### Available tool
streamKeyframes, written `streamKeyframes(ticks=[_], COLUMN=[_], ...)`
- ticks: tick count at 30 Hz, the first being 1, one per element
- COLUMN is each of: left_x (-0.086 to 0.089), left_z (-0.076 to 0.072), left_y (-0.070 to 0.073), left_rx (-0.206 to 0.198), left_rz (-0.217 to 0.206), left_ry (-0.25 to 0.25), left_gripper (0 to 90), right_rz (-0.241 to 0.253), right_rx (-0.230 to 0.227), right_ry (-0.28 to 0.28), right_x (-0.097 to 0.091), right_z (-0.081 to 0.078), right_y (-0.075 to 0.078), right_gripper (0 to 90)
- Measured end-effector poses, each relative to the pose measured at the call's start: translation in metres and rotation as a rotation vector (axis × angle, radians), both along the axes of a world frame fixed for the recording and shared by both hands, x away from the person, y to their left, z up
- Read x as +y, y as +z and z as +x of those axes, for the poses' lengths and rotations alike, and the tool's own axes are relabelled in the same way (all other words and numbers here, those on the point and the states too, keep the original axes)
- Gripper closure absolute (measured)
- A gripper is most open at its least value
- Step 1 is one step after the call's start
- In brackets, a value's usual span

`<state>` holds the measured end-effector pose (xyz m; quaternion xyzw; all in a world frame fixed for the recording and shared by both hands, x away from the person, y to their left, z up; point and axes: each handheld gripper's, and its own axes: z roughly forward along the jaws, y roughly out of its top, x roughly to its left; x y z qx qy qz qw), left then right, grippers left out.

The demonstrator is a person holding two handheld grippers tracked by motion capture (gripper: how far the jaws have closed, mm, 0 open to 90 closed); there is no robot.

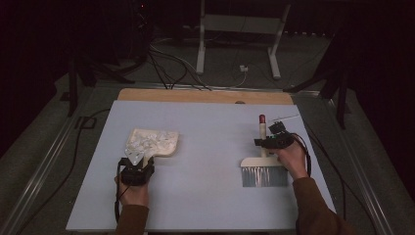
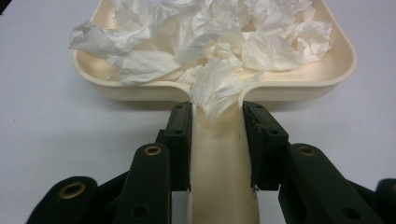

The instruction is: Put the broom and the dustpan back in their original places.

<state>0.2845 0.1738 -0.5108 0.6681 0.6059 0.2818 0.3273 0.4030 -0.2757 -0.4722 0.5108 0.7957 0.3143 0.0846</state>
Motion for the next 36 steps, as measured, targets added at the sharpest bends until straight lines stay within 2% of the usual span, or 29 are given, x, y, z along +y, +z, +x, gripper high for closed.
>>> streamKeyframes(ticks=[11,22,27,32,36], left_x=[-0.001,-0.001,-0.004,-0.004,-0.003], left_z=[0.009,0.022,0.024,0.024,0.023], left_y=[-0.008,-0.013,-0.015,-0.015,-0.014], left_rx=[0.019,0.042,0.046,0.052,0.043], left_rz=[0.016,-0.003,0.004,0.000,-0.016], left_ry=[0.012,0.010,0.020,0.025,0.022], left_gripper=[66.6,66.5,66.3,65.0,52.6], right_rz=[-0.036,-0.073,-0.080,-0.113,-0.111], right_rx=[0.058,0.091,0.089,0.067,0.029], right_ry=[-0.051,-0.088,-0.104,-0.140,-0.162], right_x=[0.004,0.006,0.007,0.007,0.006], right_z=[0.009,0.012,0.012,0.010,0.008], right_y=[-0.021,-0.030,-0.030,-0.030,-0.026], right_gripper=[63.1,62.1,61.1,52.9,39.4])
